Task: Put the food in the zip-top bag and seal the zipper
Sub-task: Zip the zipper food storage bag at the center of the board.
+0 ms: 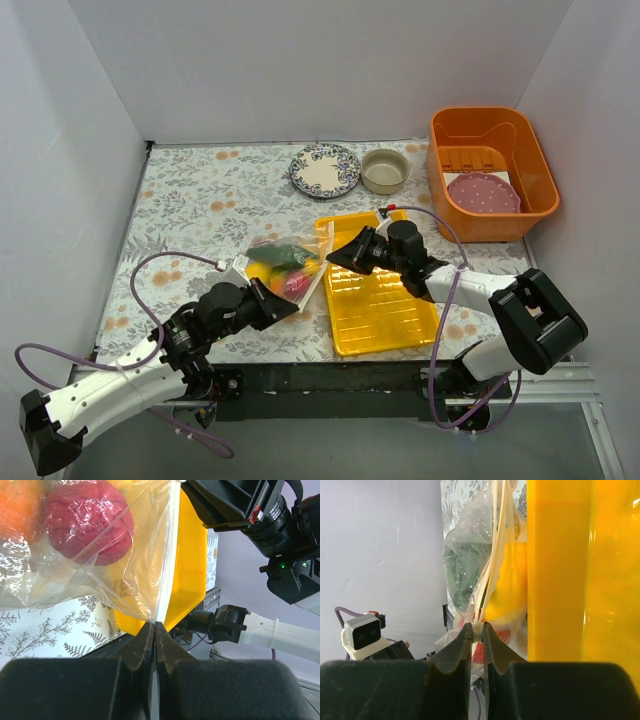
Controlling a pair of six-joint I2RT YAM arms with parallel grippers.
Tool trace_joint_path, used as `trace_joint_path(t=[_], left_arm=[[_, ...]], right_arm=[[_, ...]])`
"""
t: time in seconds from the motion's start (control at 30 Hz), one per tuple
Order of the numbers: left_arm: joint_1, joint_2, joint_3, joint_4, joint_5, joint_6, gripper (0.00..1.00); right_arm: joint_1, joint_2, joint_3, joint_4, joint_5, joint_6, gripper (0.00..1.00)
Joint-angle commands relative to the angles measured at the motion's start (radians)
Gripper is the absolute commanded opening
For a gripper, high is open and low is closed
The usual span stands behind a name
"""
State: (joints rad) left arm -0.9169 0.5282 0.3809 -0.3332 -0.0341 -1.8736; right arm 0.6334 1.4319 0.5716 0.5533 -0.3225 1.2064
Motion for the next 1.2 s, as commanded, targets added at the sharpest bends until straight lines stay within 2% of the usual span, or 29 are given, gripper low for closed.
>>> trace_joint_path(t=[0.0, 0.5, 1.17], left_arm=[[-0.005, -0.03, 0.039, -0.052, -0.015, -0.001, 0.0], [-0.005, 0.001, 0.087, -0.101, -0.024, 0.021, 0.0], [-0.005, -0.115, 0.053, -0.171, -0.046, -0.033, 0.0]], right_arm=[[-0.024, 0.016, 0.05, 0.056, 0.022, -0.019, 0.09], [-0.066, 0.067, 0.108, 0.025, -0.012, -0.059, 0.09], [-0.146, 0.193, 0.238, 0.026, -0.055, -0.085, 0.1]])
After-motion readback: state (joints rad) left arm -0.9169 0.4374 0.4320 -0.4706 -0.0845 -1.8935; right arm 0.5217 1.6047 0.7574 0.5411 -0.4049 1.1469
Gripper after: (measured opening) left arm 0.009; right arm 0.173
